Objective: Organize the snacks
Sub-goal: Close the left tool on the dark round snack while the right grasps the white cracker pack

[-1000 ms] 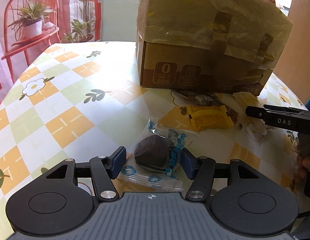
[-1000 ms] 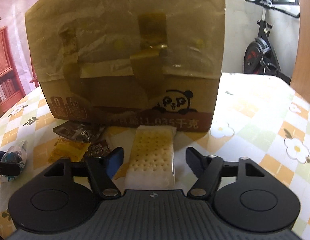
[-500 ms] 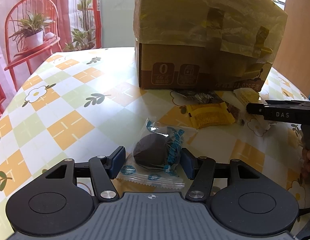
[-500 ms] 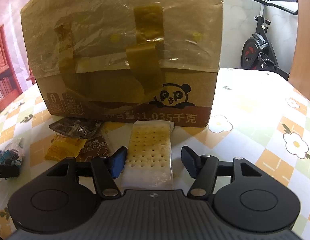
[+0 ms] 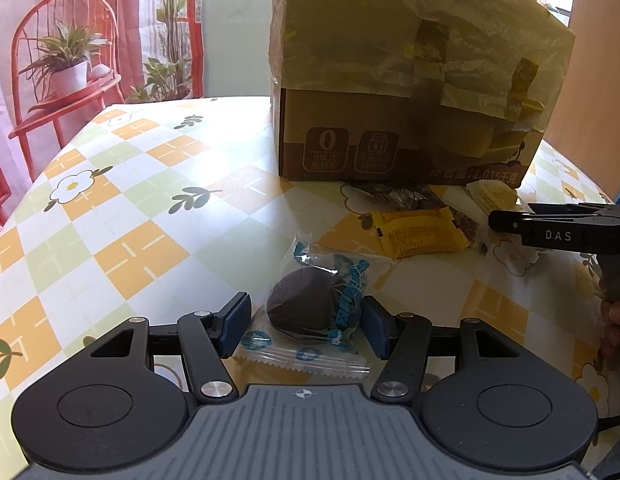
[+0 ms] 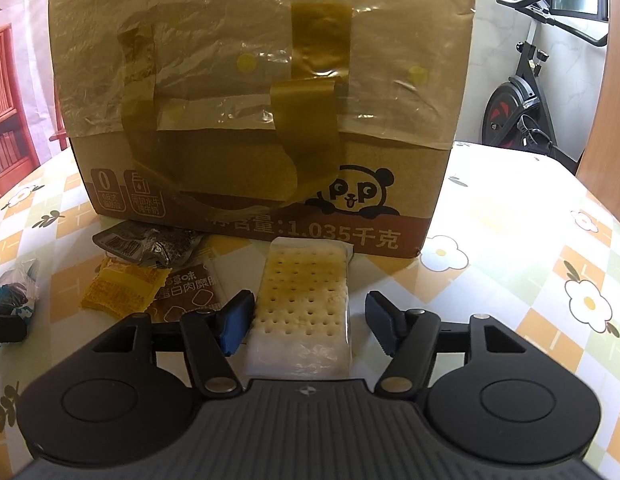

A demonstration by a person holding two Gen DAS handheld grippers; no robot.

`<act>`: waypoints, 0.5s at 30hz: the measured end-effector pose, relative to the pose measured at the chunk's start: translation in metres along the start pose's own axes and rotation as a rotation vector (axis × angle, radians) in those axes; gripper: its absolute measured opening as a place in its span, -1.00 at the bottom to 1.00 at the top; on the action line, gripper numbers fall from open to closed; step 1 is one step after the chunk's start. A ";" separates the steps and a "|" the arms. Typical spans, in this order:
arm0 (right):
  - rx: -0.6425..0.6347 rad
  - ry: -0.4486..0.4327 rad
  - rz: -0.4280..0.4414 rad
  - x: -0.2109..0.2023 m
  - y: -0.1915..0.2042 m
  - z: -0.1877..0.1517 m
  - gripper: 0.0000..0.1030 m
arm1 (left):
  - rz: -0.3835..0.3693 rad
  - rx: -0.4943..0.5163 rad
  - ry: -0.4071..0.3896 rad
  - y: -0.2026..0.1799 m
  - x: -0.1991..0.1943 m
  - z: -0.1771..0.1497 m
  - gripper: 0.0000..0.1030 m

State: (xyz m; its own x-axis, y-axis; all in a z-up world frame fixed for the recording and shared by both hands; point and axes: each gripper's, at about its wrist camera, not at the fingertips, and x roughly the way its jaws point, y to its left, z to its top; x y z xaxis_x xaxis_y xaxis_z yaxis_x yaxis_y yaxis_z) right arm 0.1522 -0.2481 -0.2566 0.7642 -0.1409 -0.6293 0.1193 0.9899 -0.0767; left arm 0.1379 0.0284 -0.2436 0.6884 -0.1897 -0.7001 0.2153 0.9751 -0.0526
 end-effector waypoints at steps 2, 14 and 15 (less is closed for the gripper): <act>0.008 -0.002 0.004 -0.001 -0.001 -0.001 0.22 | -0.002 -0.003 -0.002 0.001 0.000 0.000 0.20; 0.052 -0.016 0.019 -0.008 -0.010 -0.003 -0.03 | -0.043 -0.013 -0.012 0.003 -0.004 -0.002 0.07; 0.055 -0.015 0.021 -0.009 -0.010 -0.003 -0.03 | -0.045 -0.008 -0.012 0.002 -0.005 -0.003 0.07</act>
State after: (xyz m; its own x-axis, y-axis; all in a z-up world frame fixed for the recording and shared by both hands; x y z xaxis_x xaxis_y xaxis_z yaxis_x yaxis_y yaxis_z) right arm 0.1422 -0.2569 -0.2527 0.7762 -0.1208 -0.6188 0.1372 0.9903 -0.0211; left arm 0.1332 0.0317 -0.2421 0.6867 -0.2343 -0.6882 0.2403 0.9666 -0.0894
